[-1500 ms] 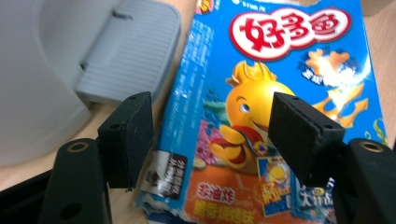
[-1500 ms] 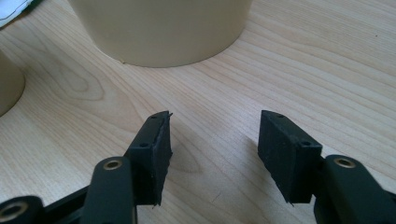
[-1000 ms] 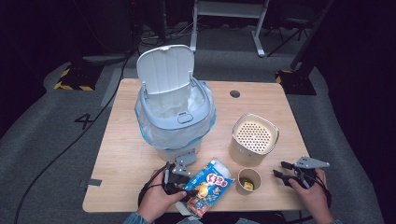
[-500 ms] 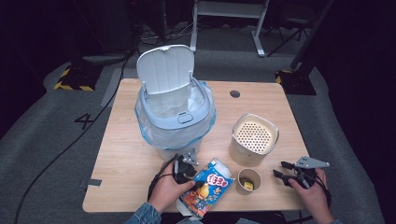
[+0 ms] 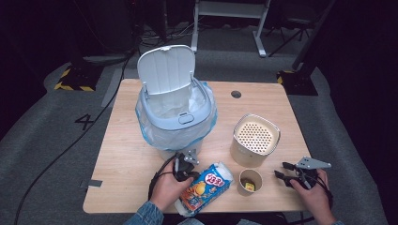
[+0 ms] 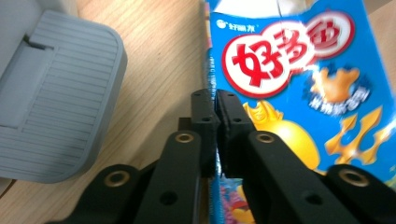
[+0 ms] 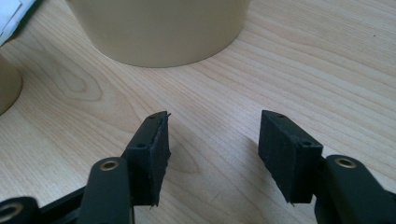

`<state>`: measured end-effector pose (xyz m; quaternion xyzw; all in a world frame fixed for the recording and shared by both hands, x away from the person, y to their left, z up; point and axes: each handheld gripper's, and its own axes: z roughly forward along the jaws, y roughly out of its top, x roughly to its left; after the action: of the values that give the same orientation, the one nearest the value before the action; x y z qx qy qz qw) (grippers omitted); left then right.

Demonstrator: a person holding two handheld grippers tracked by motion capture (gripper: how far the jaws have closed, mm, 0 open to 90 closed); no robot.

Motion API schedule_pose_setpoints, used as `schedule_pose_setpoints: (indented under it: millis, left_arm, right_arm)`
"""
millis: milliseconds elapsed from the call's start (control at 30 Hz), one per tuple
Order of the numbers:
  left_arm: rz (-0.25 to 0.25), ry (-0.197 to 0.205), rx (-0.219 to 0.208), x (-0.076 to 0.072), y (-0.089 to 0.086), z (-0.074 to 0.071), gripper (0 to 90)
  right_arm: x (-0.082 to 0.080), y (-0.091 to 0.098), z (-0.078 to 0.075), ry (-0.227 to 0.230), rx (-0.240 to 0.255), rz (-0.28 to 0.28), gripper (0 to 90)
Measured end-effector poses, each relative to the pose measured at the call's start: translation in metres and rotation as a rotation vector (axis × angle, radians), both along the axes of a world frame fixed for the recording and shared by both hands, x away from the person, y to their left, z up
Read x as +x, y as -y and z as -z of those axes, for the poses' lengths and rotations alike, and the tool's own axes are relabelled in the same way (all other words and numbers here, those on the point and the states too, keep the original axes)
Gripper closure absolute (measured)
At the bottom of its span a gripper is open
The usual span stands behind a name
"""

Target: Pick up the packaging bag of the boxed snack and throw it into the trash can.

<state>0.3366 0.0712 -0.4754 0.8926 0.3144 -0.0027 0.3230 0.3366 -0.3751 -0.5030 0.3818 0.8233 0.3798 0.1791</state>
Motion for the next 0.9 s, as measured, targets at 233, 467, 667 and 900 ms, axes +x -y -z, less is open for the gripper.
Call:
schedule_pose_setpoints:
  millis: [233,467,667,900]
  left_arm:
    - [0.009,0.050,-0.110,-0.007,-0.010,-0.018,88.0]
    - [0.017,0.133,-0.211,-0.017,-0.024,-0.039,88.1]
    - [0.002,0.237,-0.288,-0.021,-0.034,-0.051,88.1]
    - [0.008,0.314,-0.344,-0.023,-0.037,-0.065,88.2]
  right_arm:
    - [0.000,0.000,0.000,0.000,0.000,0.000,43.5]
    - [0.000,0.000,0.000,0.000,0.000,0.000,43.4]
    - [0.000,0.000,0.000,0.000,0.000,0.000,43.5]
    - [0.000,0.000,0.000,0.000,0.000,0.000,43.4]
